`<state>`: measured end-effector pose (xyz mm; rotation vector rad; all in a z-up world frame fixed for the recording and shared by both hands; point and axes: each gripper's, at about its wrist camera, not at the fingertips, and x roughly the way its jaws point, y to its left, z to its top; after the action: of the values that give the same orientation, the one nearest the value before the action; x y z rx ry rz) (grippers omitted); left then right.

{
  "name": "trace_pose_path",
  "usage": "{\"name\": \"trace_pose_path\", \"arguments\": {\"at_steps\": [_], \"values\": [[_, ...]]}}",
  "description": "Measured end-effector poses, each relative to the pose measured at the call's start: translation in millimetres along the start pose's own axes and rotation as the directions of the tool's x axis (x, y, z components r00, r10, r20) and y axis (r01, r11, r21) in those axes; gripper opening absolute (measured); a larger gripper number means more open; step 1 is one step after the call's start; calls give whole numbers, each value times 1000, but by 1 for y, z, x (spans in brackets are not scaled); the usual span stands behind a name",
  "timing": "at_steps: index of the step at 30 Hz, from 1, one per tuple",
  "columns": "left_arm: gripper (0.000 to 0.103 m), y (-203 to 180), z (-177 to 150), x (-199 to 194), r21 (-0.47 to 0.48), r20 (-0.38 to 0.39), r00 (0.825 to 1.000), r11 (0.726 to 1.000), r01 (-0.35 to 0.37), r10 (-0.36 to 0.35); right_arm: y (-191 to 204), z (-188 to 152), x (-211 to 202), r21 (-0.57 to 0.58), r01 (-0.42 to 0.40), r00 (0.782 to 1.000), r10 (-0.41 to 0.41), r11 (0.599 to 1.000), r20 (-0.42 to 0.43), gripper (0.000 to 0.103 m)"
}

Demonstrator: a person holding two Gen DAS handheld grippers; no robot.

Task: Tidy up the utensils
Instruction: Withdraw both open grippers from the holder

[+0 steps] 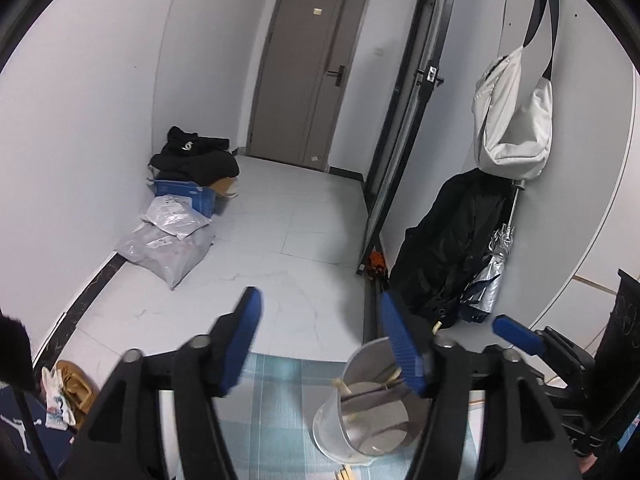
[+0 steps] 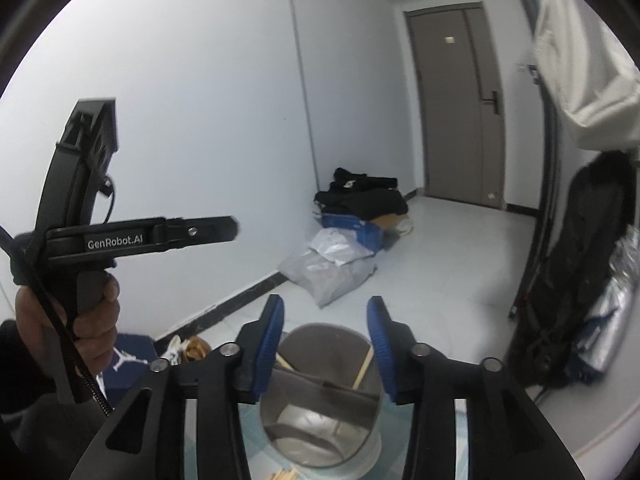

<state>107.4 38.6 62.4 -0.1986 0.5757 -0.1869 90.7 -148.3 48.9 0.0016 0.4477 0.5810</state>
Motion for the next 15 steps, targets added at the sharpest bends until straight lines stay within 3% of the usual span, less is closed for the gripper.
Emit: {"name": "trace_pose_path", "arguments": {"at_steps": [10,15], "values": [[76,-9,-23,-41,-40,41,998,998,-42,44,16,-1,-53,71,57,996,-61,996,69,69],[83,-13,-33,-55,-43,44,998,998,-45,47,29,-7,-73,79,73,994,-79,994,75,70]]}}
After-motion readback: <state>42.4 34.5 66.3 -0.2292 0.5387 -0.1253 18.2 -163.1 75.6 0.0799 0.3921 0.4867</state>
